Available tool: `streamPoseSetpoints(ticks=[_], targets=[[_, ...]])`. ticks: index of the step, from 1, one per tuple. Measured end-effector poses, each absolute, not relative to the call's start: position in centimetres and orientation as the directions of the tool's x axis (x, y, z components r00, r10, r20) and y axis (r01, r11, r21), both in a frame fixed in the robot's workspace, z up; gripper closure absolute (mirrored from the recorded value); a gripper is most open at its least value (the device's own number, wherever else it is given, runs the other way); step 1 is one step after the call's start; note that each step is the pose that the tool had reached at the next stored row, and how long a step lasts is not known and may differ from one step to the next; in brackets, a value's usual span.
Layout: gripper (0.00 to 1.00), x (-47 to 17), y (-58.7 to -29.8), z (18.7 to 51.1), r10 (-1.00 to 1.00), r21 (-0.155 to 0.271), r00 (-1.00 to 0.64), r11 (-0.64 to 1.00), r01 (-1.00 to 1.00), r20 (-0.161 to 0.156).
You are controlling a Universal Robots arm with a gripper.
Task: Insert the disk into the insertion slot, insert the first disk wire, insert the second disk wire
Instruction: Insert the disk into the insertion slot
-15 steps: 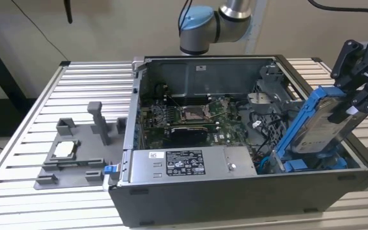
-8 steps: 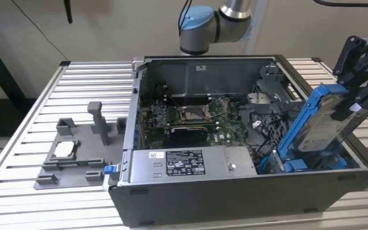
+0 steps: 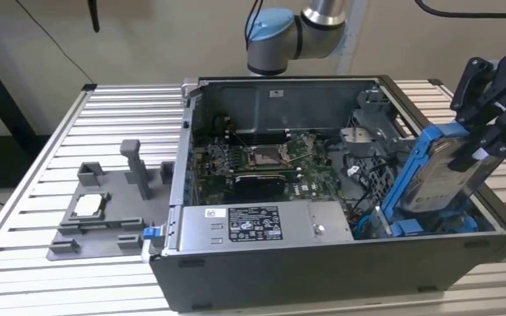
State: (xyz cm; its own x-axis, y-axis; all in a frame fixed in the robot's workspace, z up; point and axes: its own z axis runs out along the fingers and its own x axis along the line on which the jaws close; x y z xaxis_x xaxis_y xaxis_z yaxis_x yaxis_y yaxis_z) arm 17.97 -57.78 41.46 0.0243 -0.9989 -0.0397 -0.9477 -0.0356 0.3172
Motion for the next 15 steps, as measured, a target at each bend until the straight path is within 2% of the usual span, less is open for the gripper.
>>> streamPoseSetpoints(ticks=[3, 7, 15], targets=[[0.69, 17.9, -57.8, 41.3, -0.999, 0.318, 0.025, -0.036, -0.947, -0.041], [0.69, 17.9, -57.8, 42.6, -0.999, 0.323, 0.024, -0.036, -0.946, -0.040], [0.69, 18.0, -57.8, 41.9, -0.999, 0.335, 0.024, -0.036, -0.942, -0.039]])
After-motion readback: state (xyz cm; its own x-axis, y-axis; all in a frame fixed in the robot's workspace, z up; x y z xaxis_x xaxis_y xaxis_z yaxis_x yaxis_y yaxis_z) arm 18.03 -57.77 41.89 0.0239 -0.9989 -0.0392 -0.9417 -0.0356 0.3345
